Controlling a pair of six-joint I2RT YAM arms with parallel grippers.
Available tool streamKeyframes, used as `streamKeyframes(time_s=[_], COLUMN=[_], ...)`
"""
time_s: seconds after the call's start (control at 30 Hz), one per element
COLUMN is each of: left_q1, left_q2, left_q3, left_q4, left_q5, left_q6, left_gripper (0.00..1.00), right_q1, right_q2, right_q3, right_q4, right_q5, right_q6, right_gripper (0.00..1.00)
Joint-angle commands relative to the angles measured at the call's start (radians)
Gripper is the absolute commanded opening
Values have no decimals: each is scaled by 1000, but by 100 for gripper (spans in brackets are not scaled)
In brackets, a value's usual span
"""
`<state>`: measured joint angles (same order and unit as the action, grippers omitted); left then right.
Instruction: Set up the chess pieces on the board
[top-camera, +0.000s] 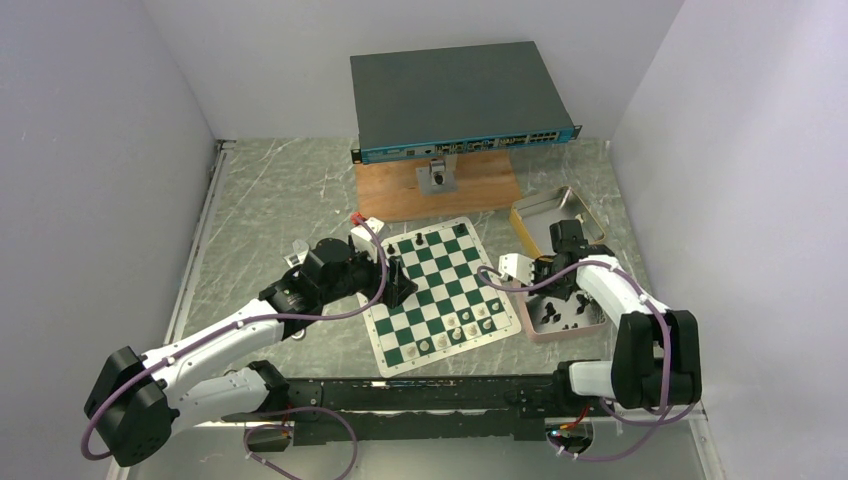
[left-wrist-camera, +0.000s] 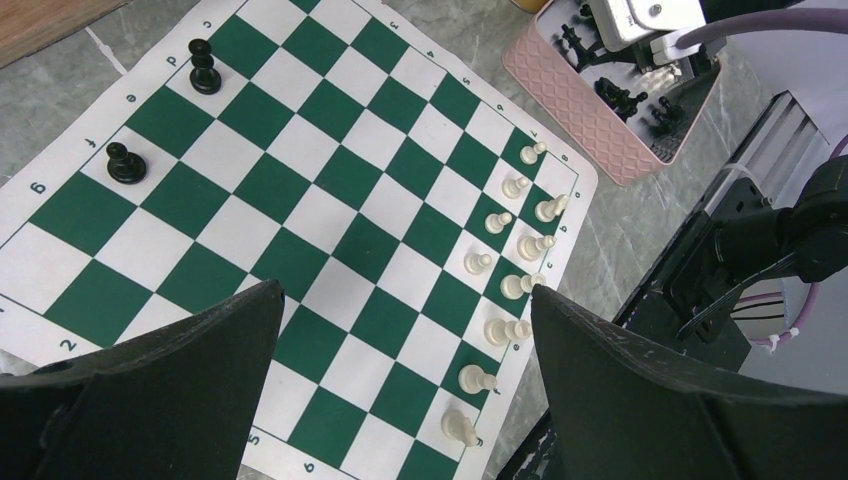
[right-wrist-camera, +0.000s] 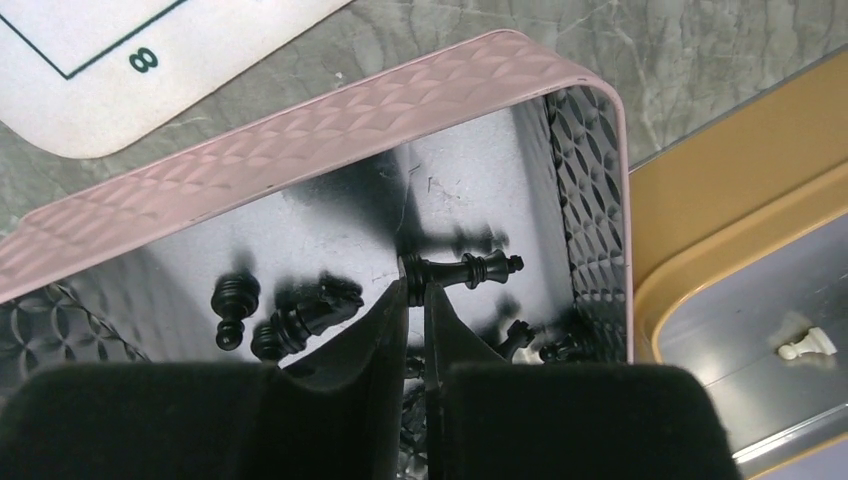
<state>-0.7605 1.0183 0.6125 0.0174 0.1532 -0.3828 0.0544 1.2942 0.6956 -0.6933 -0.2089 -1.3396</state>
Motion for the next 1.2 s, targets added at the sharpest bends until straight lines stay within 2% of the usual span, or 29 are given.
streamKeyframes(time_s=[0.0,0.13,0.27,0.4,0.57,0.77,0.87,1.17], left_q1=[2,2,1,1,2,1,2,2], left_q2=[-15,-8,-7,-16,-33,-42,-45,-57], left_q3=[1,1,3,-3,-11,-20,-21,-33], left_q4=[22,22,22,23,24,25,24,23], left_q5=[1,5,8,6,5,2,4,-6], left_q6=[8,11,15,13,13,18,19,24], left_gripper=[99,99,99,99,99,99,99,99], right_q1=[3,3,0,-5,-11,-47,-50,-50], right_q2=[3,-11,-35,-57,-50,6,35,87], right_q3=[40,17,17,75,134,153,128,116], right_q4=[-32,-29,-41,-92,-80,-23,7,72], right_q5=[4,13,4,-73,-141,-81,-34,43], right_q6=[-74,-63,-7,145,476,802,866,914], right_gripper=[15,30,37,44,45,48,49,51])
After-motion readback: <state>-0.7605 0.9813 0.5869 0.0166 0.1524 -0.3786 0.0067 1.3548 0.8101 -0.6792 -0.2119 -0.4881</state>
